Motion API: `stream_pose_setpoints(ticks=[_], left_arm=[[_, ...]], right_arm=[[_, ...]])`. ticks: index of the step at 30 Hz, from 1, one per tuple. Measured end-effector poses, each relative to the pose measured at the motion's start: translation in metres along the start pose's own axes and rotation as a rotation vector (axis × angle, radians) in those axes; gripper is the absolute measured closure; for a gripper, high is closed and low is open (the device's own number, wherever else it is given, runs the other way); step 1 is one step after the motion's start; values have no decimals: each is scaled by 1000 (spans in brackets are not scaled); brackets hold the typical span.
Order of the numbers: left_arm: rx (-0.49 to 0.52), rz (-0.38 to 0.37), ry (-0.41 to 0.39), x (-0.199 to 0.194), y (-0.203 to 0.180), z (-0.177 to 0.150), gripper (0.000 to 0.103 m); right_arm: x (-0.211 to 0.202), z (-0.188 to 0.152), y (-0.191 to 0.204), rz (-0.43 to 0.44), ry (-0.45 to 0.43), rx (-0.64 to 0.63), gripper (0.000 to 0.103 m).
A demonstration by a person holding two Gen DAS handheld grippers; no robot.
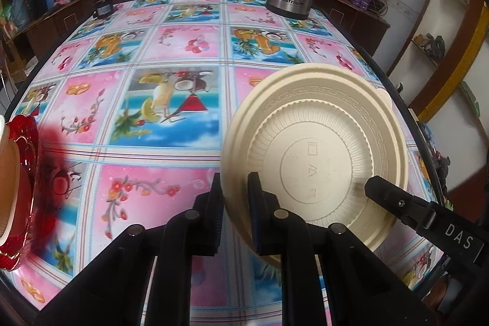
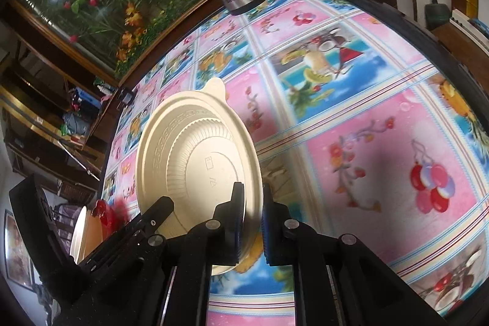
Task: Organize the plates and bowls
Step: 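Carry the beige ribbed plate with both tools toward the plate stack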
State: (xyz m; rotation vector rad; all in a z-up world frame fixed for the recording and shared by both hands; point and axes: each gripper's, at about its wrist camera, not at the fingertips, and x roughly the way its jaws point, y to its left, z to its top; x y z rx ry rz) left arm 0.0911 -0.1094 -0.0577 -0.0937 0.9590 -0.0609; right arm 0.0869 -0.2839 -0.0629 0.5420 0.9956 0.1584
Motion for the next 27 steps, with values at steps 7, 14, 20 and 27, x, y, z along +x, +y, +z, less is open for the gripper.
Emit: stream_pose_setpoints(ticks=[7, 14, 20, 27], left_arm=[[-24, 8, -5, -7, 17, -6, 91], [-41, 16, -7, -14, 29, -13, 91], [-56, 27, -11, -21, 41, -18, 91], [-85, 40, -19, -30, 57, -22, 91]], right_arm=[[2, -8, 15, 14, 10, -22, 93], [5, -15, 24, 28, 22, -40, 93], [6, -22, 34, 45, 31, -56, 93], [10, -29, 48, 67, 48, -81, 93]])
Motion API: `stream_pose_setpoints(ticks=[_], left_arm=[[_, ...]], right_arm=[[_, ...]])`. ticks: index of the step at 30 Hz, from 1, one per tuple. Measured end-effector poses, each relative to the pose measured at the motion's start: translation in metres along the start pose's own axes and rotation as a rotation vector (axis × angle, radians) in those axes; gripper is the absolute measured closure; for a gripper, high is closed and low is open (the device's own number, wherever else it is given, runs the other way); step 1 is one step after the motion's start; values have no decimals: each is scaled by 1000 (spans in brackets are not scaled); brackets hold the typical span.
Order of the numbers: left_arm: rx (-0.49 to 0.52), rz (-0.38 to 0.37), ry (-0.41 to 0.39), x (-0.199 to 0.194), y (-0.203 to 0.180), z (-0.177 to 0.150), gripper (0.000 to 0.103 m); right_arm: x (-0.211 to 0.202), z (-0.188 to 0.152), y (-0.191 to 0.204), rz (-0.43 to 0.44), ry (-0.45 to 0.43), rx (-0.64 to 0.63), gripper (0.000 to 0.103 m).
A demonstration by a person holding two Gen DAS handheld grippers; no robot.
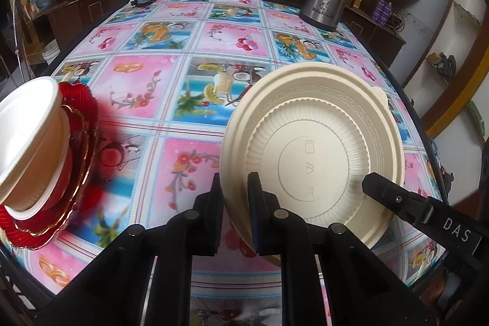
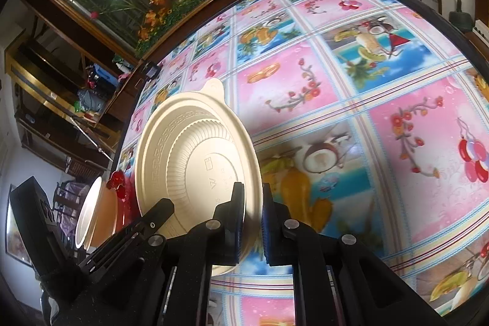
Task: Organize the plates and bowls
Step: 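Carry the beige ribbed plate with both tools toward the plate stack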
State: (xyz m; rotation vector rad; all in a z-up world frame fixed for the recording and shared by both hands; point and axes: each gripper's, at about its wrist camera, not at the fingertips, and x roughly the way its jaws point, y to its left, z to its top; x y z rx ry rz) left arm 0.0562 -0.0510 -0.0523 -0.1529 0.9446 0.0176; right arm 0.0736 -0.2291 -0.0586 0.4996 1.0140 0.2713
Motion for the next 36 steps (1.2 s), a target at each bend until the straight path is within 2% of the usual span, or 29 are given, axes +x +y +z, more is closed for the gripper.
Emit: stream_pose_setpoints(ticks=[36], left_arm=[[-141, 51, -131, -61, 79, 15, 90]], right_arm=[[-7, -2, 104, 104, -16, -187, 93]])
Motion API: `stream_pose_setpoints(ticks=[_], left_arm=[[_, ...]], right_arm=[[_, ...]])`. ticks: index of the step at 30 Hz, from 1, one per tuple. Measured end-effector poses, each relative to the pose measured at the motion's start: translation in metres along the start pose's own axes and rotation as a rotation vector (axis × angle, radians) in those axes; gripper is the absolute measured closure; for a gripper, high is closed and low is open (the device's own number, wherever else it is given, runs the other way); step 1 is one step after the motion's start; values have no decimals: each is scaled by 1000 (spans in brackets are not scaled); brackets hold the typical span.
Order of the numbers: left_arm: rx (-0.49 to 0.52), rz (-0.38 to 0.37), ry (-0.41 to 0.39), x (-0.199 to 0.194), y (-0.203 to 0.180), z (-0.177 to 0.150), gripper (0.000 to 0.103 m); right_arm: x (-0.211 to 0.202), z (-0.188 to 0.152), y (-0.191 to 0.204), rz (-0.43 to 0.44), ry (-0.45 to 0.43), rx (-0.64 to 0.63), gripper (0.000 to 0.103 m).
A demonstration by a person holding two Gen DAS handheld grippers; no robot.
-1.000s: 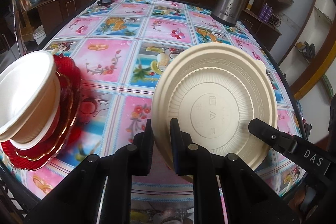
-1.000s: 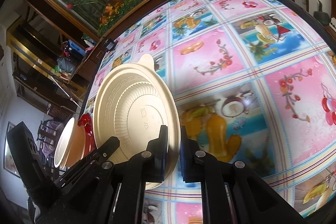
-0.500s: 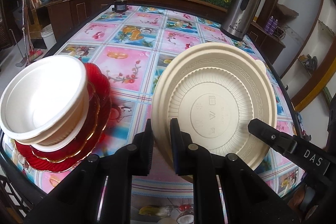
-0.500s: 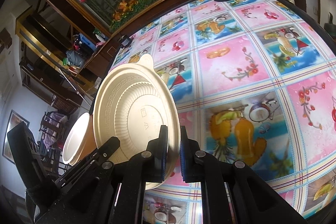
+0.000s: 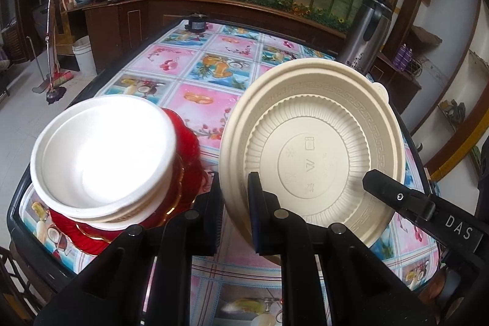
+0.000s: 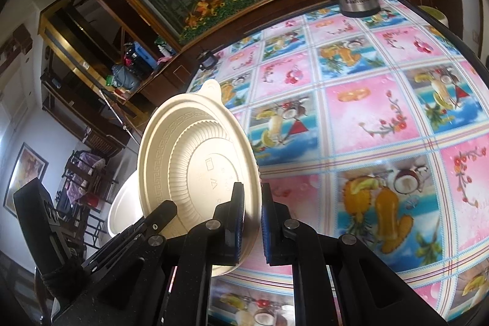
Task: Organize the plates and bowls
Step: 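Carry the beige ribbed plate with both tools toward the plate stack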
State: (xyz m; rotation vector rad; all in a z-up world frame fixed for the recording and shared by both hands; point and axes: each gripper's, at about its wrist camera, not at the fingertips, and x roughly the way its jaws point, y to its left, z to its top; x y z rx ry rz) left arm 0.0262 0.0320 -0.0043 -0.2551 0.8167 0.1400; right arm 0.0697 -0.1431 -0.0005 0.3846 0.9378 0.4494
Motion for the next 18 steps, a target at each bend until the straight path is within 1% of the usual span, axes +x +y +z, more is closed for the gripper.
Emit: stream_pose_setpoints(ticks=[10, 18], left_arm=[[-49, 32, -34, -11, 29, 10, 90], [-79, 50, -54, -18, 47, 13, 90]], right_arm=[[8, 6, 37, 41, 6, -66, 93], [15, 7, 57, 64, 14, -98, 93]])
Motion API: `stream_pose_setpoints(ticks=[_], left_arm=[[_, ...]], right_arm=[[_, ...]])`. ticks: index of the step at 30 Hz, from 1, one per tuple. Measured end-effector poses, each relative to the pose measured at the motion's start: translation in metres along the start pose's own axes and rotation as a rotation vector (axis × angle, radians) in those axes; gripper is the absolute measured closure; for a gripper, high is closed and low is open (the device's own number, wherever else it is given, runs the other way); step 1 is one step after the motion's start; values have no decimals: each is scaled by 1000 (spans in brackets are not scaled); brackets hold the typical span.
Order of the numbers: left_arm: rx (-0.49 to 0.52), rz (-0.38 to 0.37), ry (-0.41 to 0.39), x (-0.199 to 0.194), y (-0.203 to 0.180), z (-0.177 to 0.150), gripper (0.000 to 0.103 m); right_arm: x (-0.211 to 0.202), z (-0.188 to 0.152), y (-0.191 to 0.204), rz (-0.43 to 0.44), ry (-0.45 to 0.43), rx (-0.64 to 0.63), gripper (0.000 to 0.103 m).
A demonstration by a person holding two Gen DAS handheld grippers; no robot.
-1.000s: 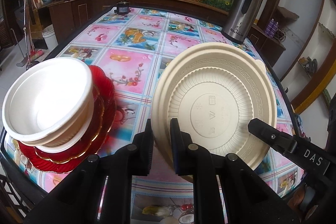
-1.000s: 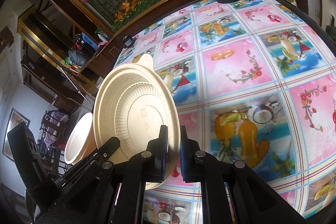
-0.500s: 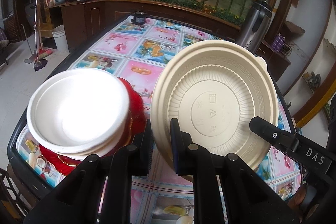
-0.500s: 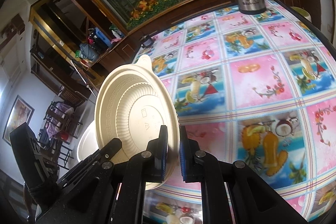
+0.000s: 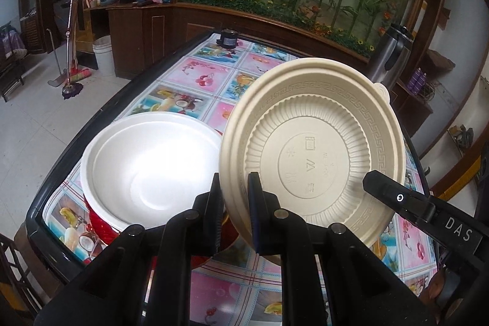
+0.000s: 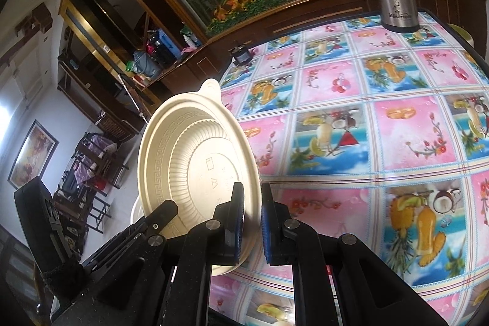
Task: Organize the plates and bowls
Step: 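Carry the beige ribbed plate with both tools toward the plate stack, then hold the beige ribbed plate tilted with both tools above the stack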
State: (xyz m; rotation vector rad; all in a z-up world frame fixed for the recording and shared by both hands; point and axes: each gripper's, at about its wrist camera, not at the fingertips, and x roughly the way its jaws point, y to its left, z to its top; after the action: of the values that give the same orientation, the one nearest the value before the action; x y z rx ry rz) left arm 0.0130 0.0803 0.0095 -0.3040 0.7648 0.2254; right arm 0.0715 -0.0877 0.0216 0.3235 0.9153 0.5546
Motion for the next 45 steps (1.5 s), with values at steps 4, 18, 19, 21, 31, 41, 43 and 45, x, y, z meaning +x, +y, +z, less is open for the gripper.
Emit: stream_pose_setpoints(ticks=[4, 18, 19, 21, 31, 41, 43, 45], left_arm=[[-11, 7, -7, -2, 6, 1, 90], [-45, 33, -24, -8, 29, 7, 90], [-47, 35, -24, -8, 30, 7, 90], [-55, 39, -27, -9, 33, 8, 90], [-72, 66, -49, -18, 51, 11, 90], [-67, 107, -62, -24, 67, 16, 90], [-67, 112, -64, -26, 69, 17, 90], [-69, 118, -67, -27, 71, 17, 90]], right_arm=[[3, 3, 9, 9, 1, -16, 93], [17, 6, 29, 38, 18, -50, 93], [19, 6, 31, 42, 21, -52, 93], [20, 6, 34, 46, 23, -56, 93], [28, 6, 55, 71, 34, -93, 93], [39, 5, 77, 95, 62, -130, 93], [40, 6, 82, 100, 63, -138, 93], [42, 6, 86, 105, 67, -143, 93]])
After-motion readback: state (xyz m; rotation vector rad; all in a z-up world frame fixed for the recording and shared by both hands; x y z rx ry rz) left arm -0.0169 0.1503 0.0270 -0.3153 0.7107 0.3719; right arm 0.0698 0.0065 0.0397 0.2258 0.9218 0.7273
